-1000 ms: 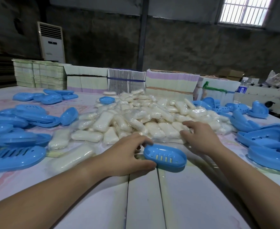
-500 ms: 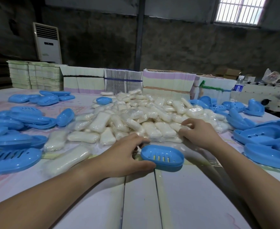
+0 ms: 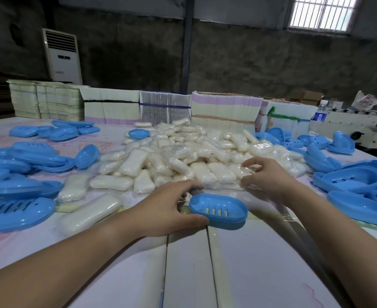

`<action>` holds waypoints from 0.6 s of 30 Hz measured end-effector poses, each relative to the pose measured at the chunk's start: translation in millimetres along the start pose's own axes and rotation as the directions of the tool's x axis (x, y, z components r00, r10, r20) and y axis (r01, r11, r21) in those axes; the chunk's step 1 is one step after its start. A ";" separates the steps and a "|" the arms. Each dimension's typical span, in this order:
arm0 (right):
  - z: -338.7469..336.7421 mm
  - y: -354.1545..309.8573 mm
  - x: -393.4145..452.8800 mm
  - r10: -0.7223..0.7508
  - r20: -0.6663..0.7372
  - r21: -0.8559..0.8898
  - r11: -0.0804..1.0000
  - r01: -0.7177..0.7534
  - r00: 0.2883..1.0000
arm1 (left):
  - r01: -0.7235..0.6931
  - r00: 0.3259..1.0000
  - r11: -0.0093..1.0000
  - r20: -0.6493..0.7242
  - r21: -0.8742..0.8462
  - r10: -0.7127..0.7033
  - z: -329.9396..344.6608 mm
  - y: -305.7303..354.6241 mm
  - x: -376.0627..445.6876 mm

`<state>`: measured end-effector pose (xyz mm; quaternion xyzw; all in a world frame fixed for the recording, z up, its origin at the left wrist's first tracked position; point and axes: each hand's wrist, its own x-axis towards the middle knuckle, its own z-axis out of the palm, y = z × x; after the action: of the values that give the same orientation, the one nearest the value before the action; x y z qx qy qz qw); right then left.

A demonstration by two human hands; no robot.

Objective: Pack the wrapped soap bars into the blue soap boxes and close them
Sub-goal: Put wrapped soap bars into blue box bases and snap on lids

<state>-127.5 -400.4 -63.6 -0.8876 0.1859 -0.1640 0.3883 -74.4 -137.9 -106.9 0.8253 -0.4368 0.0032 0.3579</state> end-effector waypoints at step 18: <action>-10.3 -3.8 -8.8 -0.143 0.064 -0.063 0.987 0.147 0.988 | -0.006 1.000 1.000 0.005 0.004 0.006 -1.0 -0.9 -0.8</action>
<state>-139.0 -400.4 -55.4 -0.9159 0.1148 -0.1592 0.3502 -74.0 -136.4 -107.0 0.8246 -0.4401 0.0029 0.3553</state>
